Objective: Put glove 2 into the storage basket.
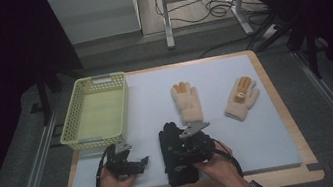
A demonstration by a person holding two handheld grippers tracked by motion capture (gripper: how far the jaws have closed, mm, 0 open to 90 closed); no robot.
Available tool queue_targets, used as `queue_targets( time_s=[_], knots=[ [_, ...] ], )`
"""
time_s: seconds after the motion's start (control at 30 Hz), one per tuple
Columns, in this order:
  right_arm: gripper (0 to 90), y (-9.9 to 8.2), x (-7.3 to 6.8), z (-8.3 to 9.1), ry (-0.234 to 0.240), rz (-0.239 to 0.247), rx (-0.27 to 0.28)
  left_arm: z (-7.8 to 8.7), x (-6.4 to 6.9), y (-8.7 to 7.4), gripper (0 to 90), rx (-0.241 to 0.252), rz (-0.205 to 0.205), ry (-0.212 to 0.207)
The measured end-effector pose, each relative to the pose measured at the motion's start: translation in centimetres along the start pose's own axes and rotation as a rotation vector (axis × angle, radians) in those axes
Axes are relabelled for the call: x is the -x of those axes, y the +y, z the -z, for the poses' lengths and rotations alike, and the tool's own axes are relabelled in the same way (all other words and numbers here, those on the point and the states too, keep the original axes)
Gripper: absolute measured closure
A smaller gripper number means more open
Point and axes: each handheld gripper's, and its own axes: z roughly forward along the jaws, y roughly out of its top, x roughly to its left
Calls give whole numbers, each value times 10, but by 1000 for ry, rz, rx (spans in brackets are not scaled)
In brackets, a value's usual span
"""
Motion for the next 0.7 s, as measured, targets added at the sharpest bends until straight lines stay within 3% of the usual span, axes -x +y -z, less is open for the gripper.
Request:
queue_targets(
  time_s=[0.17, 0.27, 0.37, 0.47, 0.6, 0.63, 0.7],
  knots=[
    [423, 0, 13, 16, -7, 8, 29, 0, 0, 0, 60, 2, 4, 0],
    [585, -8, 30, 24, 17, -4, 37, 0, 0, 0, 60, 2, 4, 0],
    [666, -8, 38, 22, 11, -3, 43, 0, 0, 0, 60, 1, 3, 0],
    [633, 0, 45, 8, 28, -20, 52, 0, 0, 0, 60, -1, 1, 0],
    [544, 18, 53, -25, 45, -42, 28, 0, 0, 0, 60, -2, 0, 0],
    [576, 22, 54, -34, 33, -47, 8, 0, 0, 0, 60, -2, -1, 0],
    [784, 24, 56, -46, 26, -56, -25, 0, 0, 0, 60, -2, -1, 0]
  ],
)
